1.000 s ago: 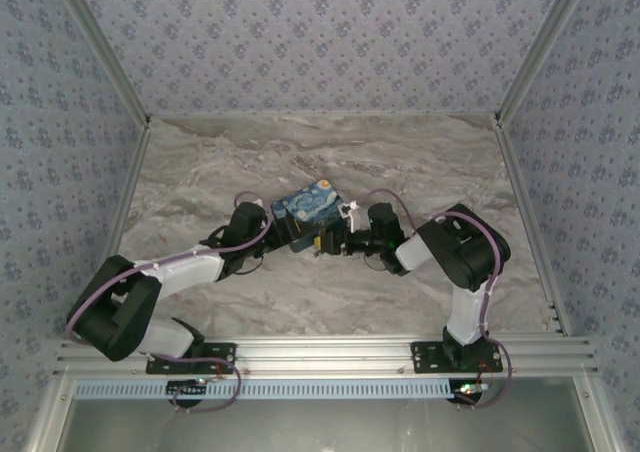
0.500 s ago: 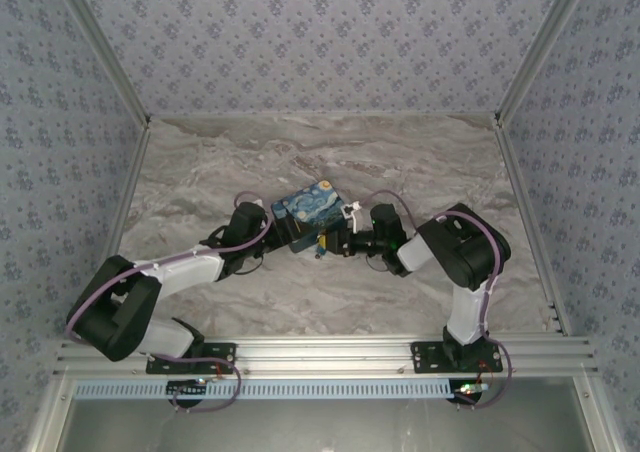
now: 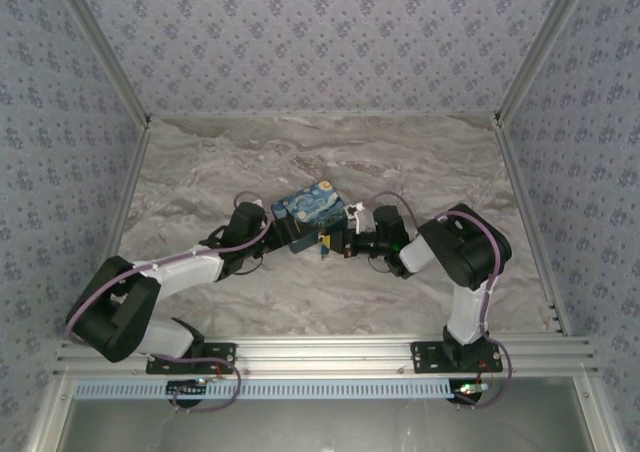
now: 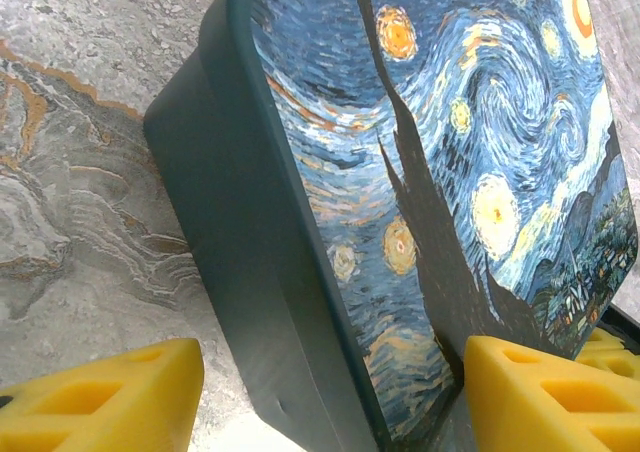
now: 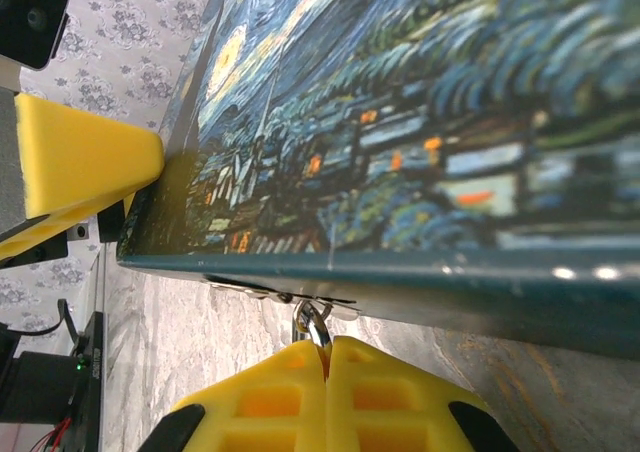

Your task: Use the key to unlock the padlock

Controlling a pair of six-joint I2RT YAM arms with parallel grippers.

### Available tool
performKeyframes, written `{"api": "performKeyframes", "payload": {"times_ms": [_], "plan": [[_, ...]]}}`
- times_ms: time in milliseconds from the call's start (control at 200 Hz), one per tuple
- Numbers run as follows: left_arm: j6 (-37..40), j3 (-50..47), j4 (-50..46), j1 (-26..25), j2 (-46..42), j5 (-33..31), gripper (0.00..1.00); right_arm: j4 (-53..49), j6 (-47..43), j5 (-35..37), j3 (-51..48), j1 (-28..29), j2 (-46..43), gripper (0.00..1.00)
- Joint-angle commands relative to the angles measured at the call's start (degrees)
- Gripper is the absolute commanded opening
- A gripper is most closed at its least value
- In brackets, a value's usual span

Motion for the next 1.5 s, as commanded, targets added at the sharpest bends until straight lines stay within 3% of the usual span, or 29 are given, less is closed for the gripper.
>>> {"api": "performKeyframes", "payload": {"times_ms": [0,560,939,1174,1499], "plan": [[0.46,-1.87,-7.37,-0.4,0.36,-1.74,0.68,2.06,2.27,2.78,-1.29,-0.48,-1.77,0.05],[-0.5,-2.58,-6.56,-0.94,0.38,-1.57,0.68,13.55,13.81,12.17,-4.1,0.2,-3.26,0.04],[0.0,-2.06,-7.21,-0.93,0.45,-2.28,0.72,9.9,14.83,19.49,-5.59,0.28,-8.03,0.04],[0.89,-1.45,-7.77,0.94,0.86,-2.31,0.72,-3.09,9.11,18.64,-8.98,-0.18,-17.37,0.03],[4.69,2.4,-8.56,5.52,3.31,0.14,0.71,-43.41,-4.38,19.15,-6.58,-0.22,-41.74,0.04]]}}
